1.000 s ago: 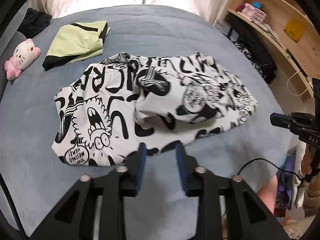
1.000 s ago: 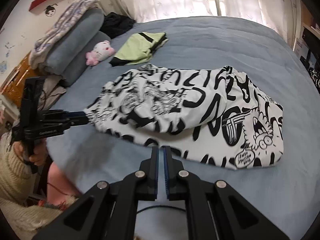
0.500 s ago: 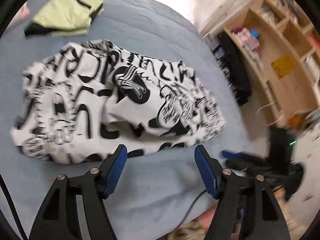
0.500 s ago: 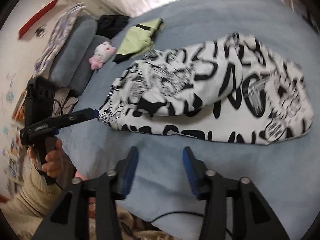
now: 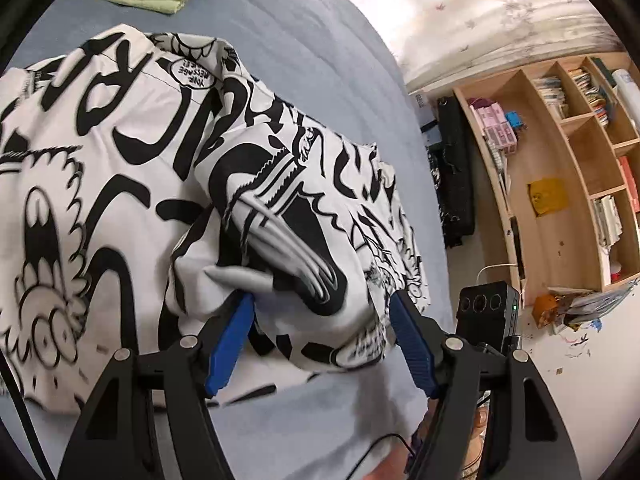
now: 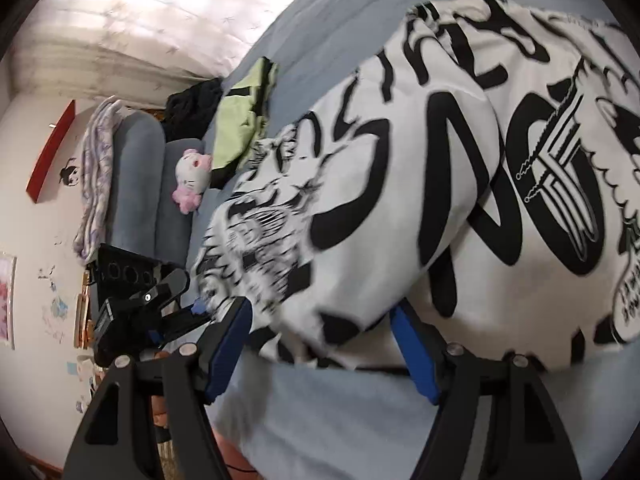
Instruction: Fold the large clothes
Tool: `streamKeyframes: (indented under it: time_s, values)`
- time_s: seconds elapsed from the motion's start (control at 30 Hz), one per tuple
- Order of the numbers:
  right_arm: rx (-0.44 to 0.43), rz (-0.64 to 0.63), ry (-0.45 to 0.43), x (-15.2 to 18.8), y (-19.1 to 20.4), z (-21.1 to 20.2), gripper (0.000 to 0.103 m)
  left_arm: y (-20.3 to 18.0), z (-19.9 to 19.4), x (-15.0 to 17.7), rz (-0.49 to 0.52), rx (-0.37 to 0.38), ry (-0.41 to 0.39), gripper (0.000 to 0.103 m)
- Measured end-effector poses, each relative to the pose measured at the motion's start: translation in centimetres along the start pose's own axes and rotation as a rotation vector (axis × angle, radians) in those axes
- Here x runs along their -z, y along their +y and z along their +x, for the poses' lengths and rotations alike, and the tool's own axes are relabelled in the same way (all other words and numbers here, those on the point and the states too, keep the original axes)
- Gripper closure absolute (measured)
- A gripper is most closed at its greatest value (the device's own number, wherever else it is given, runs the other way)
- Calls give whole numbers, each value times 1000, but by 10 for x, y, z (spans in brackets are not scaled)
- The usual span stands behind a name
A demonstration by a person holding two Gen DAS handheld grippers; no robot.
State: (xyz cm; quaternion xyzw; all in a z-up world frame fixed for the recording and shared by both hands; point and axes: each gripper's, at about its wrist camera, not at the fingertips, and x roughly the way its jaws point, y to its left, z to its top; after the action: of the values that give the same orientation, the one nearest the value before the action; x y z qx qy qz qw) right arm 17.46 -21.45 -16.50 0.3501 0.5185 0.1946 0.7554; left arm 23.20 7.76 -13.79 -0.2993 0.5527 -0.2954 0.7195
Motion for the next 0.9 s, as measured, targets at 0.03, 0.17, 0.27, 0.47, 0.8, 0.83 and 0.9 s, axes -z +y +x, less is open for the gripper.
streamKeyframes:
  time_s: [0.03, 0.17, 0.27, 0.47, 0.8, 0.83, 0.9]
  values:
    - [-3, 4, 6, -1, -3, 5, 32, 0, 6, -3, 11, -4, 8, 35]
    - [-13, -12, -19, -1, -10, 10, 32, -2, 23, -10, 50, -28, 20, 35]
    - [-12, -40, -80, -1, -10, 4, 32, -7, 29, -12, 71, -62, -5, 37]
    - [88, -199, -161, -4, 11, -11, 89, -32, 25, -10, 184, -225, -152, 89]
    - [223, -300, -202, 17, -1, -29, 94, -24, 40, 40, 331, -391, -118, 91]
    - [237, -284, -182, 20, -9, -24, 94, -20, 44, 44, 329, -389, -104, 91]
    - [250, -258, -161, 28, -24, -17, 94, -9, 46, 50, 303, -346, -90, 85]
